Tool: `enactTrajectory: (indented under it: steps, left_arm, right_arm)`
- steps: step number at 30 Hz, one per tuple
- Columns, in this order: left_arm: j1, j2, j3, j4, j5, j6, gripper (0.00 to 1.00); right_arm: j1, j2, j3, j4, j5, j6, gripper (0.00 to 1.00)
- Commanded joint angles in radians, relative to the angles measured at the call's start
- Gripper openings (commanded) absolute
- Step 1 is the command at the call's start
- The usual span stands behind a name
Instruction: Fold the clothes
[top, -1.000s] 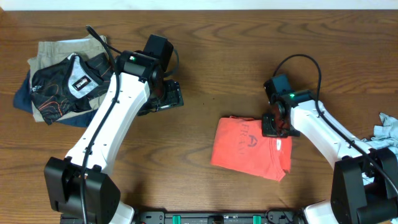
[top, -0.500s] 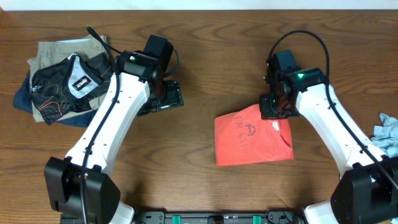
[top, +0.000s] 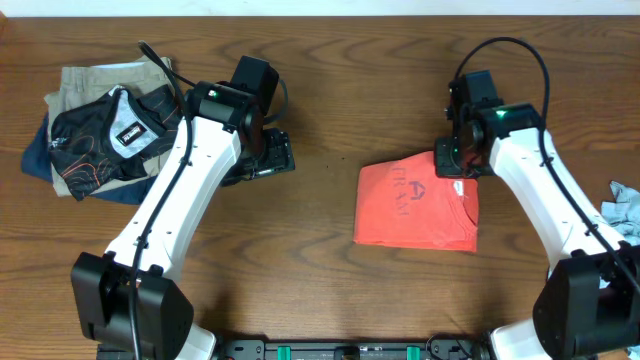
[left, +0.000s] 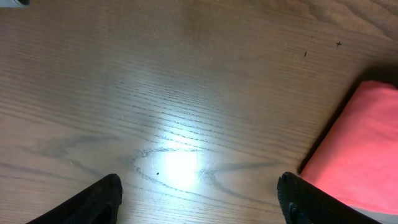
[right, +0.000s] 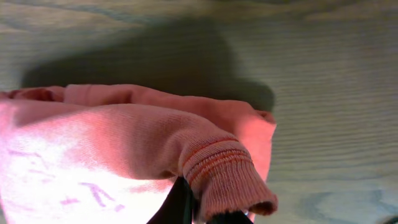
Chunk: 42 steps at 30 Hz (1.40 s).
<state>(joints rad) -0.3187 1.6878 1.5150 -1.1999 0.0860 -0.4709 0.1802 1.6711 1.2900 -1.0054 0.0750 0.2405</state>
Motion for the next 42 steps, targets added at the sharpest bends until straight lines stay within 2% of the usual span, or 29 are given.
enactTrajectory:
  steps: [1,3,5,7,9,13,16,19,20,23,33,36,42]
  left_arm:
    - [0.002,0.007,-0.006,-0.004,-0.008,0.007,0.81]
    - [0.002,0.007,-0.006,-0.004,-0.008,0.007,0.81]
    - [0.002,0.007,-0.006,-0.004,-0.008,0.007,0.81]
    - [0.002,0.007,-0.006,-0.004,-0.008,0.007,0.81]
    - [0.002,0.007,-0.006,-0.004,-0.008,0.007,0.82]
    - [0.001,0.007,-0.006,-0.004,-0.008,0.007,0.87]
    - [0.002,0.007,-0.006,-0.003,-0.008,0.007,0.88]
    - [0.001,0.008,-0.006,0.004,-0.008,0.007,0.88]
    - [0.001,0.008,-0.006,0.005,-0.008,0.007,0.88]
    - [0.001,0.008,-0.006,0.004,-0.008,0.007,0.88]
    - [0.001,0.008,-0.006,0.004,-0.008,0.007,0.88]
    - [0.001,0.008,-0.006,0.003,-0.008,0.007,0.88]
    - [0.001,0.008,-0.006,-0.004,-0.008,0.007,0.88]
  right_arm:
    - [-0.027,0.009,-0.033,0.000,0.061,-0.010,0.10]
    - [-0.035,0.009,-0.065,0.001,0.104,-0.008,0.15]
    - [-0.046,0.009,-0.096,0.003,0.140,0.023,0.33]
    - [-0.059,0.009,-0.114,-0.001,0.150,0.028,0.42]
    - [-0.074,0.009,-0.115,-0.017,0.150,0.029,0.44]
    - [-0.089,-0.008,-0.094,-0.024,0.077,0.013,0.39]
    - [-0.087,-0.032,-0.043,-0.014,-0.149,-0.089,0.33]
    - [-0.081,-0.042,-0.002,0.042,-0.476,-0.196,0.15]
    - [-0.077,-0.042,0.001,0.066,-0.556,-0.211,0.02]
    - [-0.048,-0.040,-0.004,0.134,-0.671,-0.236,0.01]
    - [0.093,0.037,-0.056,0.256,-0.512,-0.238,0.01]
    - [0.115,0.088,-0.060,0.245,-0.442,-0.228,0.01]
    - [0.117,0.219,-0.062,0.185,-0.223,-0.117,0.01]
